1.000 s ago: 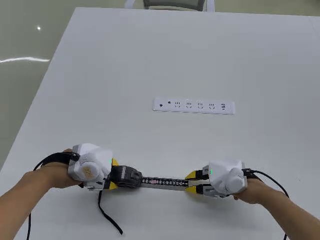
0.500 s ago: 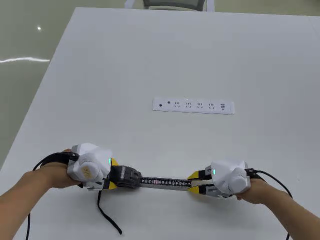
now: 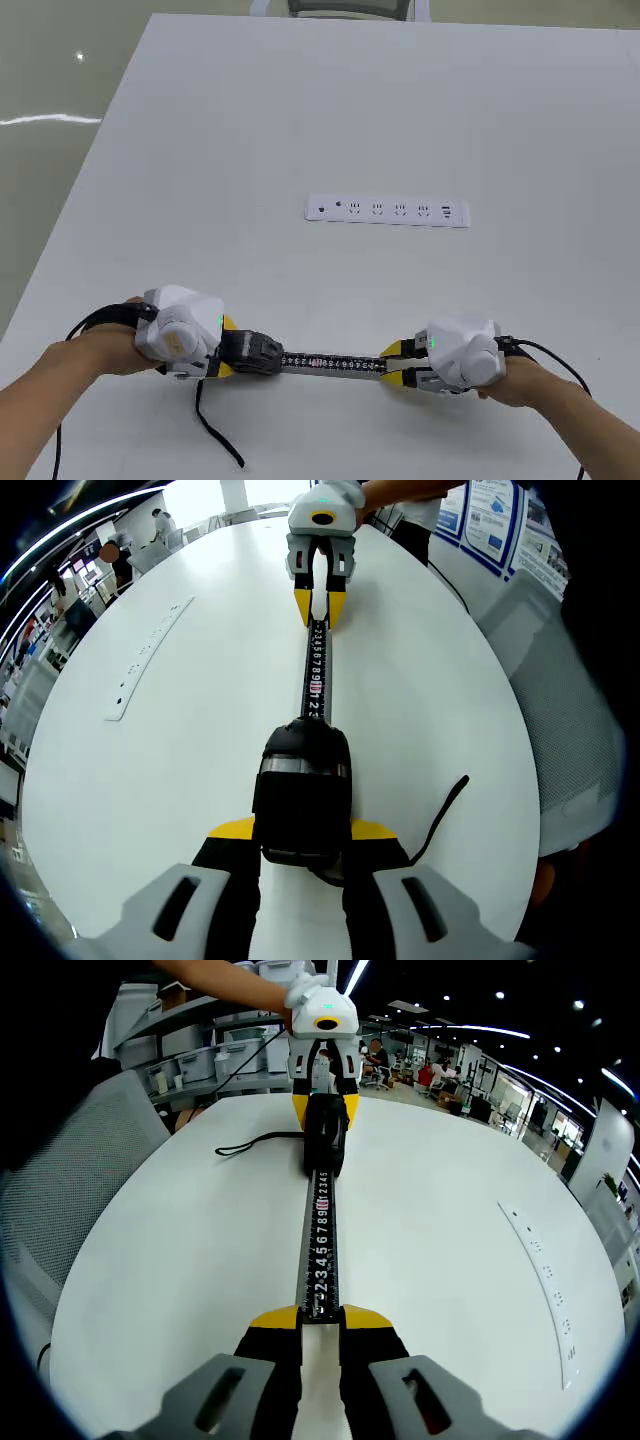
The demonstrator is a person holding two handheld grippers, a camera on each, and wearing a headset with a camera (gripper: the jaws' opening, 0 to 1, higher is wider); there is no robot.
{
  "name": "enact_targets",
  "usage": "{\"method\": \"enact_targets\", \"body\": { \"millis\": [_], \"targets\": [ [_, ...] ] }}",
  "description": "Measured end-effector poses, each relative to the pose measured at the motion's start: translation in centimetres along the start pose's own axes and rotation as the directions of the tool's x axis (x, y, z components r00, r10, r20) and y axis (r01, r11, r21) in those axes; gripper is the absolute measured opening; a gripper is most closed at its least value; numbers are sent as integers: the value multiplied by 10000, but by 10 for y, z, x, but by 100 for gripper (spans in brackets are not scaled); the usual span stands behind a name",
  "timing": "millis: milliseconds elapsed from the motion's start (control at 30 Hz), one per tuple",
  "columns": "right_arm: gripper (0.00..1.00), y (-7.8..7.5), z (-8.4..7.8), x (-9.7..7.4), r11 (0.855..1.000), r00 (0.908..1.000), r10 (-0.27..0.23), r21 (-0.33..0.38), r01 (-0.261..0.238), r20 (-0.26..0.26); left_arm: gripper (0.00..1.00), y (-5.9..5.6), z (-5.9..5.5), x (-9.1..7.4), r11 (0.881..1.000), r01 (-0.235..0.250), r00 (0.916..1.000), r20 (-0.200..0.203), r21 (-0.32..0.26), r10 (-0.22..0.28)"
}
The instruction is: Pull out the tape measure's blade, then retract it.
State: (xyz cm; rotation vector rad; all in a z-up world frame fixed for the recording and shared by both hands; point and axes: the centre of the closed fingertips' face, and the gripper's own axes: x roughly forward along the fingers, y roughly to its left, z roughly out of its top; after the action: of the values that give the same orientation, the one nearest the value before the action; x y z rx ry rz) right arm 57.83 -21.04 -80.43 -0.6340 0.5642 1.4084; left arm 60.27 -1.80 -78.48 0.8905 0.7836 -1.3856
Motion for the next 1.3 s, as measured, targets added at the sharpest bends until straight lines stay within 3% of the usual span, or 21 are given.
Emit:
{"method": "enact_targets", "body": {
  "millis": [1300],
  "targets": [
    [12,-1,-11,-11,10000,10000,-23,31,23,-94,27,0,2,1,10000,29,10000,10,-71,-29]
  ]
}}
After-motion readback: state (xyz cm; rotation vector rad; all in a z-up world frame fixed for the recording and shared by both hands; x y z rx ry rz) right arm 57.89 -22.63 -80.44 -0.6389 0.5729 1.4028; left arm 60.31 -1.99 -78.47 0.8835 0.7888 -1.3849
